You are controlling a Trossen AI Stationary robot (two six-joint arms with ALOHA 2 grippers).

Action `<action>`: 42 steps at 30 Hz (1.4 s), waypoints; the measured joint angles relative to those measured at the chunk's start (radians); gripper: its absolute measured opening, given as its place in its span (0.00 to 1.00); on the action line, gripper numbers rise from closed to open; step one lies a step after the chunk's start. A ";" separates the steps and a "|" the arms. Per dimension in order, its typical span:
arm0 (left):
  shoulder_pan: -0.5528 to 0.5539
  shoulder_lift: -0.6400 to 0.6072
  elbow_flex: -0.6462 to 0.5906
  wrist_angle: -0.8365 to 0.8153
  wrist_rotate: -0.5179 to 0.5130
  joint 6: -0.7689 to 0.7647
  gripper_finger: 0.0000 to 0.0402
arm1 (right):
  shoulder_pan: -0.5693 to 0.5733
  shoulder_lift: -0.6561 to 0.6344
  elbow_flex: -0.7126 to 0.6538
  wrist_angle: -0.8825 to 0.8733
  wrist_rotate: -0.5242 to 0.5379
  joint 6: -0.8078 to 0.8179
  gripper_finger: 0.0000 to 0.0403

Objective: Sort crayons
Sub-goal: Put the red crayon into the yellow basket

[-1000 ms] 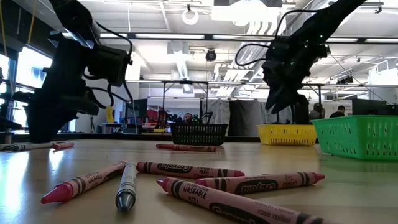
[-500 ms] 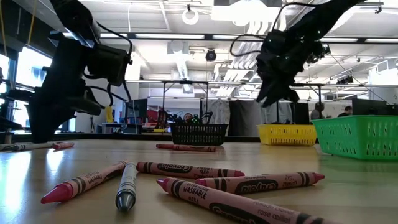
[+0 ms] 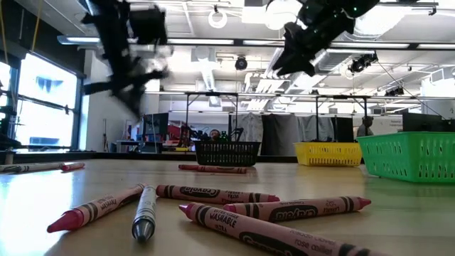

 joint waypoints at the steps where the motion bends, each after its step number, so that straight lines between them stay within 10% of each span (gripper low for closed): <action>1: 0.006 -0.006 0.020 0.086 -0.025 0.033 0.00 | -0.005 0.000 0.013 0.000 0.000 0.000 0.28; 12: 0.073 0.069 0.163 0.924 -0.038 0.394 0.00 | -0.017 0.000 0.039 0.263 -0.121 0.089 0.28; 24: 0.087 0.265 0.501 0.857 0.164 0.516 0.00 | 0.085 0.000 0.069 0.340 -0.196 0.200 0.28; 42: 0.040 0.282 0.567 0.737 0.258 0.547 0.00 | 0.256 0.004 0.141 0.228 0.125 0.169 0.28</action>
